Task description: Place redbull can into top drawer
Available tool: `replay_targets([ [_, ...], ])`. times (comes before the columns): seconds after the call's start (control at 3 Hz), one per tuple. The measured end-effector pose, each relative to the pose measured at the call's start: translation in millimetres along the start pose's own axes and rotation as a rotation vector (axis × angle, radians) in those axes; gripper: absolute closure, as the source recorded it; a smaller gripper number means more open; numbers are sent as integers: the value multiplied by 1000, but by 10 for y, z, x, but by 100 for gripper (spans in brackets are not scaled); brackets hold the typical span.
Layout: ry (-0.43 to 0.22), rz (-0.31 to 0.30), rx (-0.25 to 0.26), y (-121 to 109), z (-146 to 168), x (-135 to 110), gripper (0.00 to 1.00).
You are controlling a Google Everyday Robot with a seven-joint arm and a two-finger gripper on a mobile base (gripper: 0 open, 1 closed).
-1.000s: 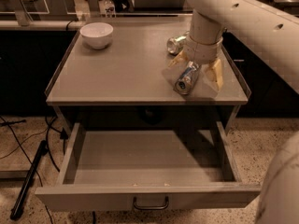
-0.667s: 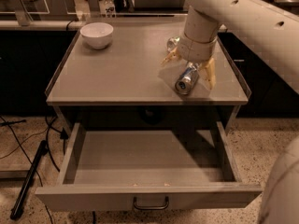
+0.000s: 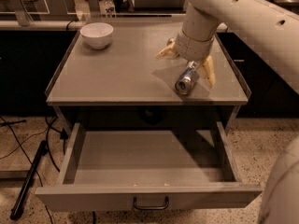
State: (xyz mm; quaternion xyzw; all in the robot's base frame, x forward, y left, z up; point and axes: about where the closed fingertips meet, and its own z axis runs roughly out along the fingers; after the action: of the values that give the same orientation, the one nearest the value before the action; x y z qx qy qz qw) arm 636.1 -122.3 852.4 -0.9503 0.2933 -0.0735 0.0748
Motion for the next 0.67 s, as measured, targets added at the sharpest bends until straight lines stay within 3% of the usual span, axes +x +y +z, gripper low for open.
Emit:
replay_targets([
  [0.67, 53, 12, 23, 84, 21, 63, 0],
])
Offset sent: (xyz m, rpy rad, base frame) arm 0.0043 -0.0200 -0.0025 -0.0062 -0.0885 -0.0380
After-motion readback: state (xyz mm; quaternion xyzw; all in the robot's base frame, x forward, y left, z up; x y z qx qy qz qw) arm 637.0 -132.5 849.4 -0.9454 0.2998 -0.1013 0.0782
